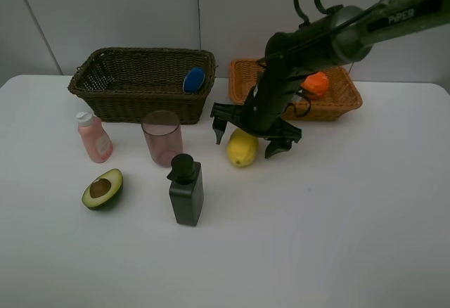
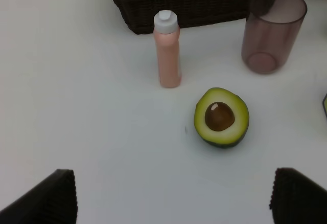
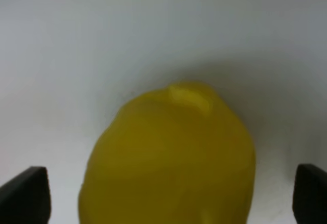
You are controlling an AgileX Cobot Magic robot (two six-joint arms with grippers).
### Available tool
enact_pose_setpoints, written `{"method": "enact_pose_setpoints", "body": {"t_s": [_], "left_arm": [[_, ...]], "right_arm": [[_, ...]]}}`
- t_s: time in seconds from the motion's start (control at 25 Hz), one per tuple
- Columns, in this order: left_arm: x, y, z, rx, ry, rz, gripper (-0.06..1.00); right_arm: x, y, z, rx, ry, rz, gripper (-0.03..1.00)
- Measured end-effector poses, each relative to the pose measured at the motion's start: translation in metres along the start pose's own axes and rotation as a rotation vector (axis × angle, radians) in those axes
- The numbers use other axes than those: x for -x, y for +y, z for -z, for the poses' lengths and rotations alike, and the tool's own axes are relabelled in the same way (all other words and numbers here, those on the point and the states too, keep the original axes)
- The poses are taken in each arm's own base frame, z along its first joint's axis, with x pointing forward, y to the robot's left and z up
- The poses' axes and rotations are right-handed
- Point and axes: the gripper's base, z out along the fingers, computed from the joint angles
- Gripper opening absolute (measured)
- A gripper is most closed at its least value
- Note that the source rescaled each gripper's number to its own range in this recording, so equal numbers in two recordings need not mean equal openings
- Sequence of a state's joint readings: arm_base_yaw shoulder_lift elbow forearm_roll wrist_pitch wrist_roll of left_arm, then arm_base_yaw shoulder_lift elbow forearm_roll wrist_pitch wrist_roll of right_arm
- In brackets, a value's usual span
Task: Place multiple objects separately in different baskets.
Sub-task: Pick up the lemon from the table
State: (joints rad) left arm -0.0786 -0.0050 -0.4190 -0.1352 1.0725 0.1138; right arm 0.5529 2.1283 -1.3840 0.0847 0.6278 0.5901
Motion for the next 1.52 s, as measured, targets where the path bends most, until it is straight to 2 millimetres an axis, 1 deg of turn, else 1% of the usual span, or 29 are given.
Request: {"method": "enact_pose_setpoints", "body": {"t_s": [0.84,0.92,1.0,1.04,1.08,1.12,1.52], "left_arm": [[0.0000,0.0000,0.0000,0.000,0.000,0.000,1.00],[0.0000,0.0000,0.0000,0.000,0.000,0.000,1.00],[0.0000,0.0000,0.0000,0.000,0.000,0.000,1.00],[0.0000,0.0000,0.0000,0.000,0.000,0.000,1.00],[0.0000,0.0000,0.0000,0.000,0.000,0.000,1.00],[0.0000,0.0000,0.0000,0.000,0.000,0.000,1.00],[0.0000,0.0000,0.0000,0.000,0.000,0.000,1.00]], "right_arm": [[0.0000,0.0009,-0.0014,0.011,0.000,-0.014,0.99],[0.0000,0.0009,-0.0014,0.011,0.000,-0.014,0.93],[0.0000,0.0009,-0.0014,0.011,0.000,-0.014,0.79],[0.0000,0.0009,-0.0014,0.011,0.000,-0.014,0.68],[0.0000,0.0009,-0.0014,0.011,0.000,-0.014,0.53],[-0.0001,0.0011,-0.0014,0.013,0.001,-0.017,0.42],[-0.0006,0.0007,-0.0018,0.009,0.006,-0.016,0.43]]}}
